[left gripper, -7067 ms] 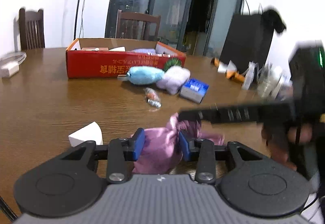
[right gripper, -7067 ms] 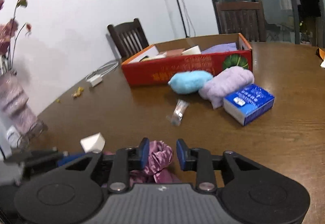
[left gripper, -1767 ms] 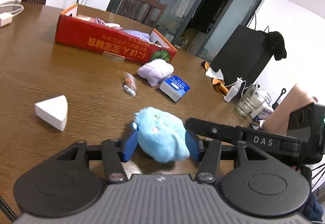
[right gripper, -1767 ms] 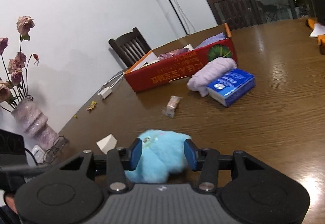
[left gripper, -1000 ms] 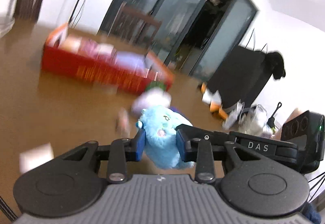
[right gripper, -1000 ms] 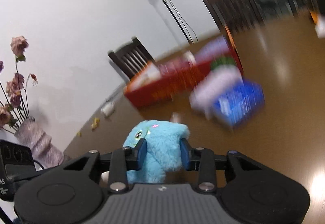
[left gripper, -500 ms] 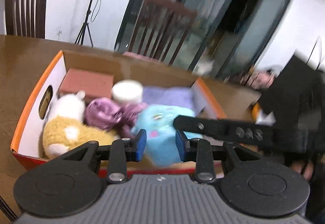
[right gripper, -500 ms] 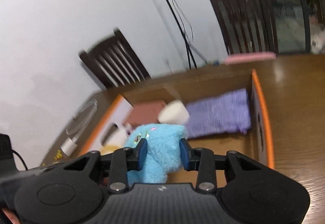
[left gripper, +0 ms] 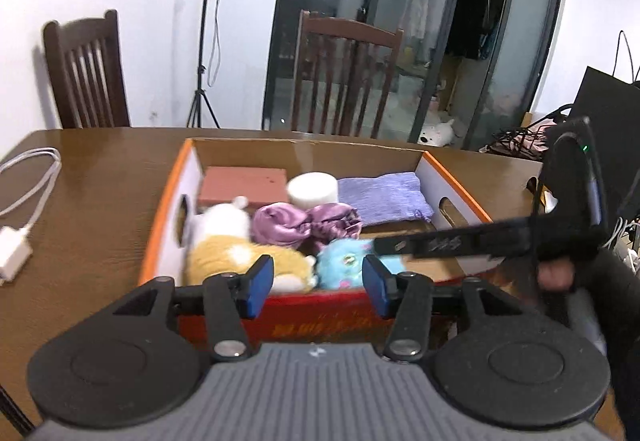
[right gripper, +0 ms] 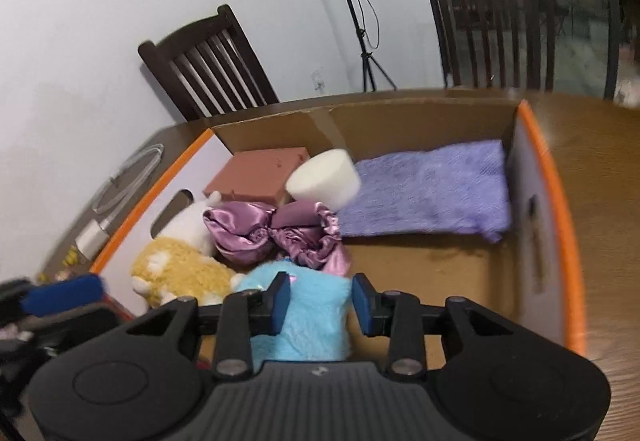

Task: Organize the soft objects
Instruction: 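Open both grippers and withdraw from the box, then grasp the white wedge sponge with the left gripper while the right gripper grasps the clear snack packet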

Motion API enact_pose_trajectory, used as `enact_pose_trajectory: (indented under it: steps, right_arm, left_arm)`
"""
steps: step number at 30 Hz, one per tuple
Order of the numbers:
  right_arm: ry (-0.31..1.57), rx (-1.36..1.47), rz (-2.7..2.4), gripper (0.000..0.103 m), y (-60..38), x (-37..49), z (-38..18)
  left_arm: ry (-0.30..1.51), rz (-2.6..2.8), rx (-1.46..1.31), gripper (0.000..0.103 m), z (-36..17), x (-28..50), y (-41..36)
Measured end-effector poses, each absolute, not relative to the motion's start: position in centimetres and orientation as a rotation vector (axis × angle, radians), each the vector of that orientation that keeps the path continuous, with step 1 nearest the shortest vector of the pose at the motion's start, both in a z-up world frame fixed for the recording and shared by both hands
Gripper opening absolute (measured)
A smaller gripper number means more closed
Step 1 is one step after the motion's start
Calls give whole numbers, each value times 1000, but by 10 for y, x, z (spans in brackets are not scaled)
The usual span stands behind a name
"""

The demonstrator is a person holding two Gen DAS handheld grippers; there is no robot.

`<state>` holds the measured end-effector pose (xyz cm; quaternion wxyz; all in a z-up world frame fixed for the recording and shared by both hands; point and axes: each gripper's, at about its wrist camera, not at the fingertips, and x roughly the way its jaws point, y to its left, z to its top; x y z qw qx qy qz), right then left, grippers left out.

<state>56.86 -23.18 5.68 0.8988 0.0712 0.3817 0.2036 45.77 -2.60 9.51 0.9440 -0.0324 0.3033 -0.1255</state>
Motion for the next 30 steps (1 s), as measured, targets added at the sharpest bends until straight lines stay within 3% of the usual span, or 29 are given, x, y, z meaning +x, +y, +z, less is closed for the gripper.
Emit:
enact_pose_trajectory:
  steps: [6, 9, 18, 23, 30]
  right_arm:
    - [658, 68, 374, 44, -267, 508, 122]
    - [589, -21, 360, 53, -277, 465, 147]
    - [437, -76, 309, 65, -299, 357, 189]
    - [369, -65, 337, 69, -294, 292, 171]
    - [345, -72, 352, 77, -278, 208, 103]
  left_arm:
    - [517, -247, 31, 73, 123, 395, 1]
    - [470, -218, 45, 77, 137, 366, 15]
    - [356, -165, 49, 91, 162, 292, 27]
    - [335, -168, 41, 95, 138, 246, 30]
    - [367, -206, 48, 97, 87, 179, 24]
